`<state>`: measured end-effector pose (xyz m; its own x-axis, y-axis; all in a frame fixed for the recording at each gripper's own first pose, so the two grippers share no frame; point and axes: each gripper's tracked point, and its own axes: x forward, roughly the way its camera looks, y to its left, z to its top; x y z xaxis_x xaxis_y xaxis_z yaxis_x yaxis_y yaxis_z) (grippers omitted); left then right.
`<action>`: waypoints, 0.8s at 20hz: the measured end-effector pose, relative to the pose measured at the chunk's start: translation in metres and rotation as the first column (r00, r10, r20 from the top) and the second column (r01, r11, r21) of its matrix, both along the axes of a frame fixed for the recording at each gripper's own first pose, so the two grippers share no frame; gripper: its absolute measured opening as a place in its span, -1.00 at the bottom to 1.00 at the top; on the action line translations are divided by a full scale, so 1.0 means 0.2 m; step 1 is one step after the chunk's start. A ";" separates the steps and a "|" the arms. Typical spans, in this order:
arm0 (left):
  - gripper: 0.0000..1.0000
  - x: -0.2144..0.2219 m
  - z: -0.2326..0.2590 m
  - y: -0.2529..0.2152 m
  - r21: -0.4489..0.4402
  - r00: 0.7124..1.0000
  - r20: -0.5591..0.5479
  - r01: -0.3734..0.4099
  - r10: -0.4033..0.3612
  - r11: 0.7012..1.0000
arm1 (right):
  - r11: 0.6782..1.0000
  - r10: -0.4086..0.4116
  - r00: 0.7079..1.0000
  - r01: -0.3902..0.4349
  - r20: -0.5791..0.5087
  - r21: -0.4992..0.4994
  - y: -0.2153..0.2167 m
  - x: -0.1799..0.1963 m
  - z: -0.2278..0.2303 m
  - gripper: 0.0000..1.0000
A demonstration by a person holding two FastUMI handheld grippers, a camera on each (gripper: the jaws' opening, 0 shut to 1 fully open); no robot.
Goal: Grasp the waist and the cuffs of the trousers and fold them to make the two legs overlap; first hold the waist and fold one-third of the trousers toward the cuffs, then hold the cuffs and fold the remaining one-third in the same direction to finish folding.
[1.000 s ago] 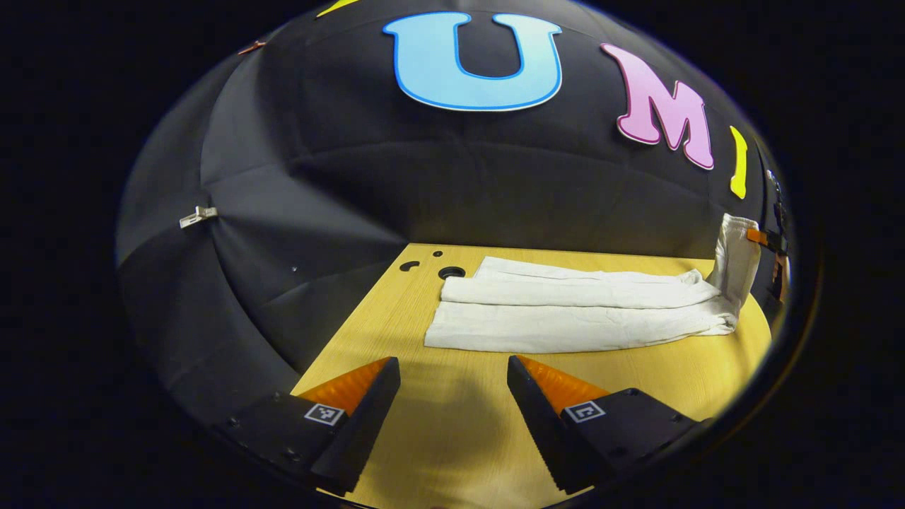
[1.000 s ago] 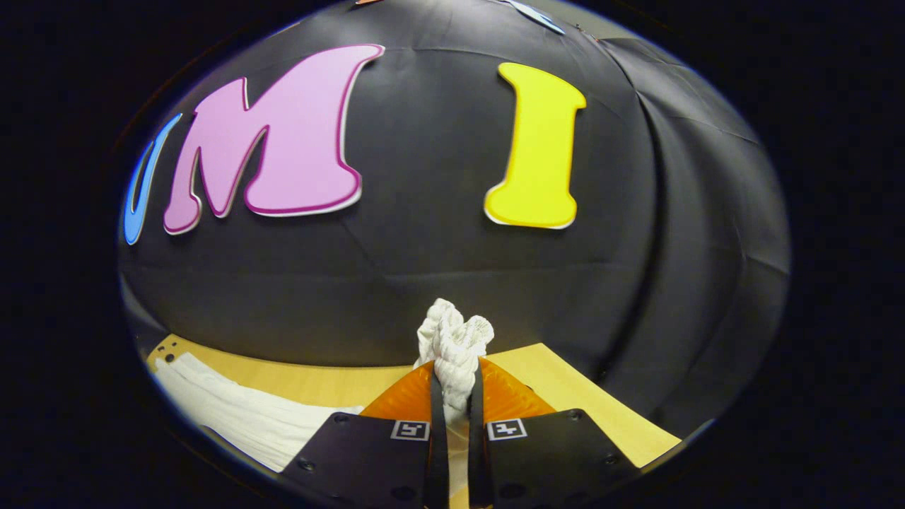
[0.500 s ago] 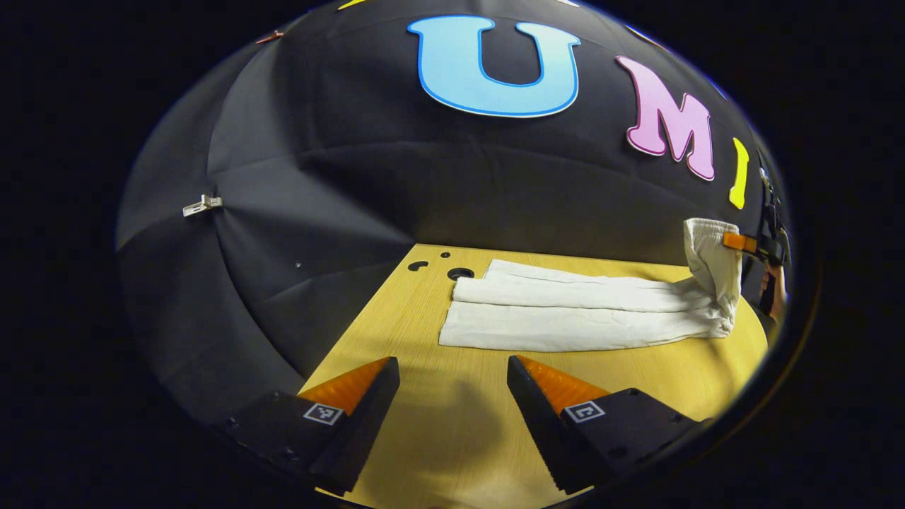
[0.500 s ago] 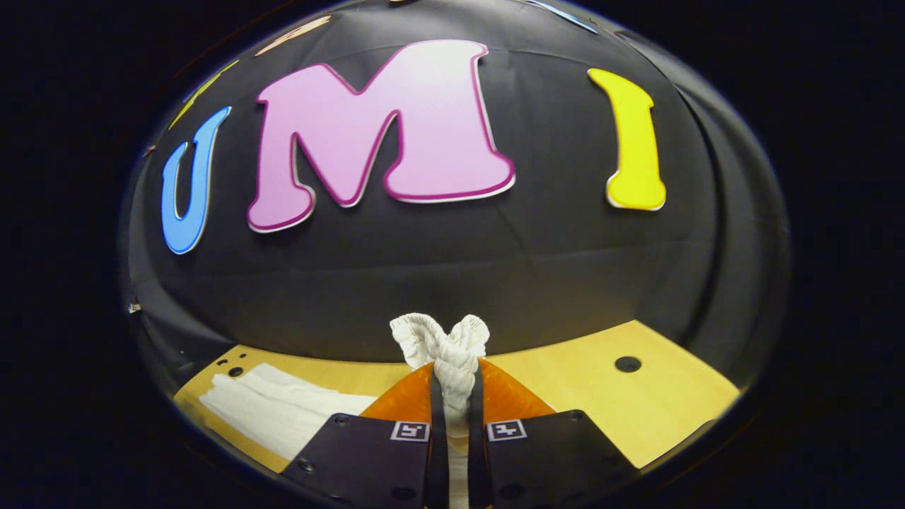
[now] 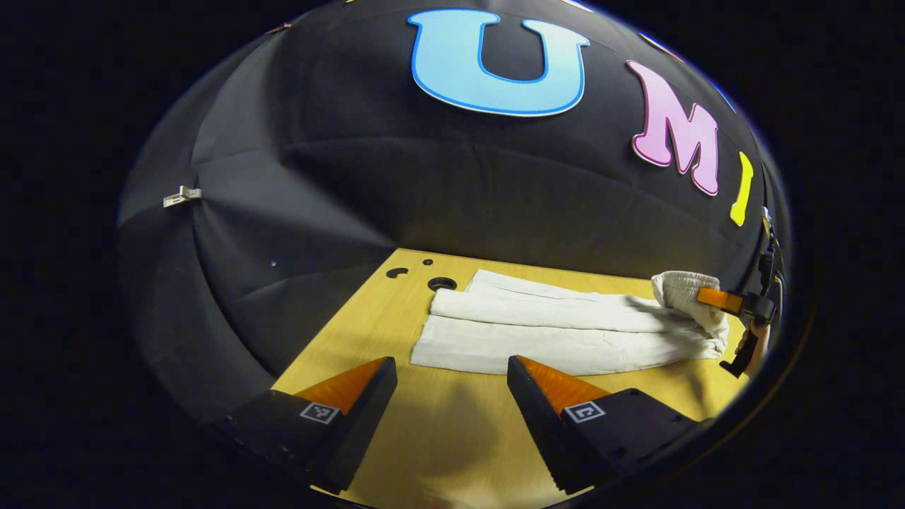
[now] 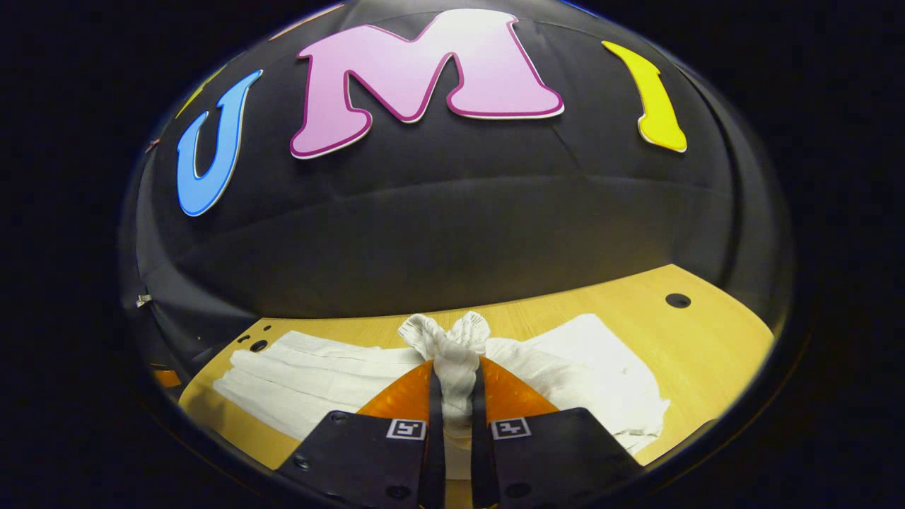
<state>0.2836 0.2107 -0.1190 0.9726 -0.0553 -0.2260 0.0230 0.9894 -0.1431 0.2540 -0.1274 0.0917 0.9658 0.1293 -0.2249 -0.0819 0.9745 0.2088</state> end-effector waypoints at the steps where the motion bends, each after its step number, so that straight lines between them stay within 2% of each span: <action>1: 0.99 0.02 0.02 -0.06 -0.028 0.999 0.008 0.040 -0.040 0.999 | 1.000 0.007 1.000 -0.006 -0.007 0.015 0.01 -0.01 -0.01 -0.54; 4: 0.92 0.09 0.16 -0.22 -0.093 0.984 0.086 0.165 -0.157 0.982 | 0.997 0.046 0.999 -0.044 -0.028 0.070 0.11 -0.01 -0.06 -0.19; 5: 0.92 0.12 0.16 -0.23 -0.092 0.982 0.093 0.172 -0.163 0.981 | 0.996 0.054 0.998 -0.052 -0.030 0.072 0.13 -0.06 -0.09 -0.02; 6: 0.92 0.18 0.17 -0.23 -0.080 0.984 0.085 0.161 -0.154 0.984 | 0.996 0.056 0.998 -0.054 -0.032 0.072 0.13 -0.07 -0.09 0.31; 7: 0.82 0.23 0.17 -0.22 -0.058 0.987 0.075 0.146 -0.142 0.988 | 0.996 0.053 0.998 -0.050 -0.036 0.069 0.12 -0.08 -0.08 0.65; 8: 0.92 0.28 0.16 -0.22 -0.026 0.988 0.067 0.138 -0.136 0.990 | 0.997 0.042 0.998 -0.039 -0.036 0.069 0.08 -0.09 -0.07 0.62; 9: 0.92 0.34 0.15 -0.21 0.011 0.990 0.059 0.129 -0.129 0.992 | 0.997 0.028 0.999 -0.025 -0.038 0.075 0.06 -0.11 -0.07 0.96; 11: 0.92 0.47 0.11 -0.20 0.061 0.992 0.033 0.116 -0.118 0.991 | 0.997 0.007 0.999 -0.004 -0.035 0.081 0.01 -0.14 -0.04 0.96; 16: 0.91 0.70 -0.07 -0.13 0.117 0.995 -0.078 0.077 -0.068 0.990 | 0.999 -0.006 0.998 0.009 -0.061 0.046 -0.16 -0.28 -0.05 0.96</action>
